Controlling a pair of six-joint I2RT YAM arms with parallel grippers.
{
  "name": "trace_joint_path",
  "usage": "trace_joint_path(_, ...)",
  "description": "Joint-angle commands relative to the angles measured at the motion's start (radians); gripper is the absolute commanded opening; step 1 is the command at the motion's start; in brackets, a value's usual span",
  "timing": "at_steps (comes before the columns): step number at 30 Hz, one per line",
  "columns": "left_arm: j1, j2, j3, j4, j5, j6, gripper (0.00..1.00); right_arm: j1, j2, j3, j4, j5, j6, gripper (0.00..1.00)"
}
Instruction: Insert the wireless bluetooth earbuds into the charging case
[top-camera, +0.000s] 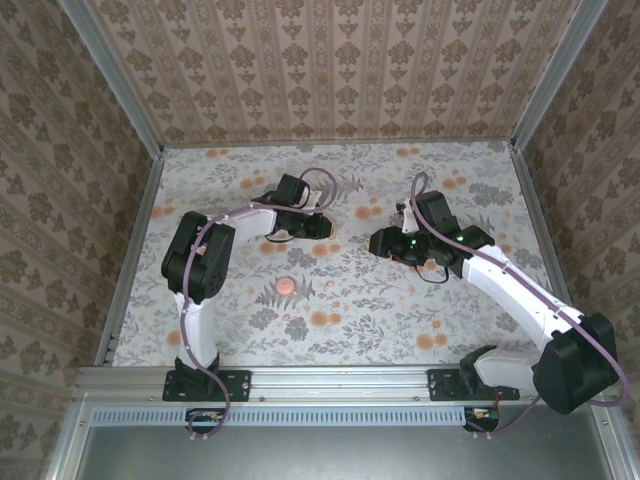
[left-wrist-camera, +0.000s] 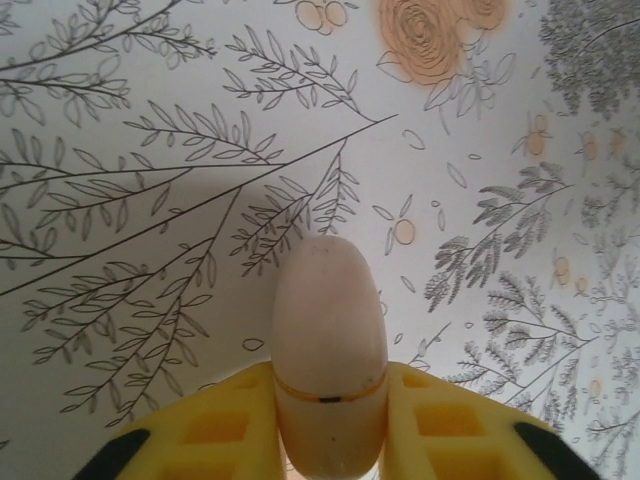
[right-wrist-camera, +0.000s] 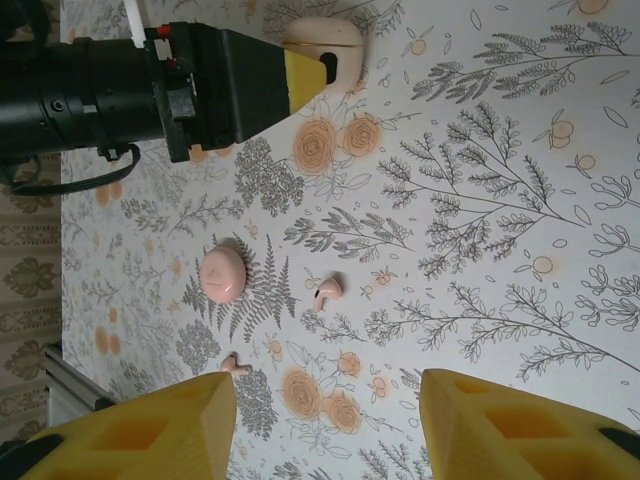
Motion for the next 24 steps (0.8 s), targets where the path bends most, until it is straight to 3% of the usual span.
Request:
trace_joint_path(1, 0.012, -0.035, 0.028, -0.115, -0.091, 0.065, 0.30, -0.004, 0.007, -0.017, 0.003, 0.007, -0.010, 0.54)
trace_joint_path(9, 0.060, -0.201, -0.006, -0.205, -0.217, 0.150, 0.43, 0.048, 0.031, 0.004, -0.021, 0.080, -0.036, 0.54)
trace_joint_path(17, 0.189, -0.406, -0.144, -0.241, -0.277, 0.151, 0.51, 0.187, 0.150, 0.130, -0.096, 0.177, -0.052, 0.54)
trace_joint_path(24, 0.346, -0.657, -0.382, -0.270, -0.279, 0.124, 0.54, 0.337, 0.384, 0.317, -0.151, 0.222, -0.010, 0.54)
